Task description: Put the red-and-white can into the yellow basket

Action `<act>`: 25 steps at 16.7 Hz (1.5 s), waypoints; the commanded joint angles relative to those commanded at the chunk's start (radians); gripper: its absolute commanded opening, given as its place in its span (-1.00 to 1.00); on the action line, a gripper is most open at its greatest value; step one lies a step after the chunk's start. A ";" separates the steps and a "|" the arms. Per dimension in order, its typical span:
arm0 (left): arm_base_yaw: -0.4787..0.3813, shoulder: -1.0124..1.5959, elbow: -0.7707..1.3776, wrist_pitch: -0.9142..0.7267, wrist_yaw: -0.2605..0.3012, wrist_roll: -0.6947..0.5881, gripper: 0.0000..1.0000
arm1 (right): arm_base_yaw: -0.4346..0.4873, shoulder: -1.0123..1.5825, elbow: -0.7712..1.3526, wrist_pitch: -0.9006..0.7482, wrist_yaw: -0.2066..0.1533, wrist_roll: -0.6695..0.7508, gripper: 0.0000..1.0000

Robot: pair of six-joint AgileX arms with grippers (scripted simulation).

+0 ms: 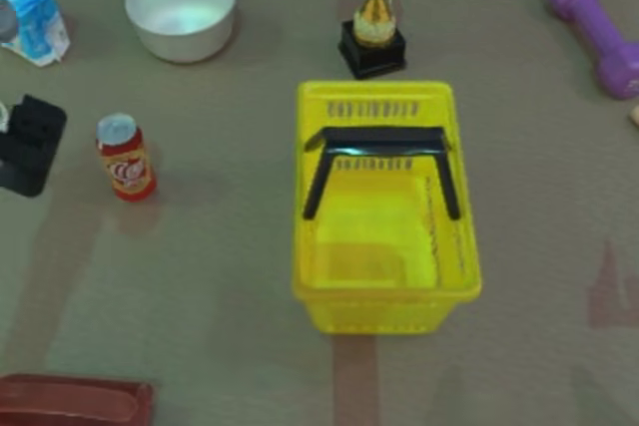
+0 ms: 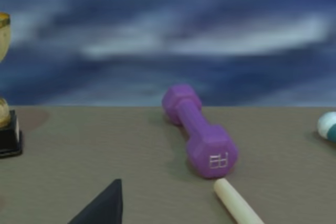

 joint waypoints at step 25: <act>-0.076 1.110 0.831 -0.503 -0.004 0.309 1.00 | 0.000 0.000 0.000 0.000 0.000 0.000 1.00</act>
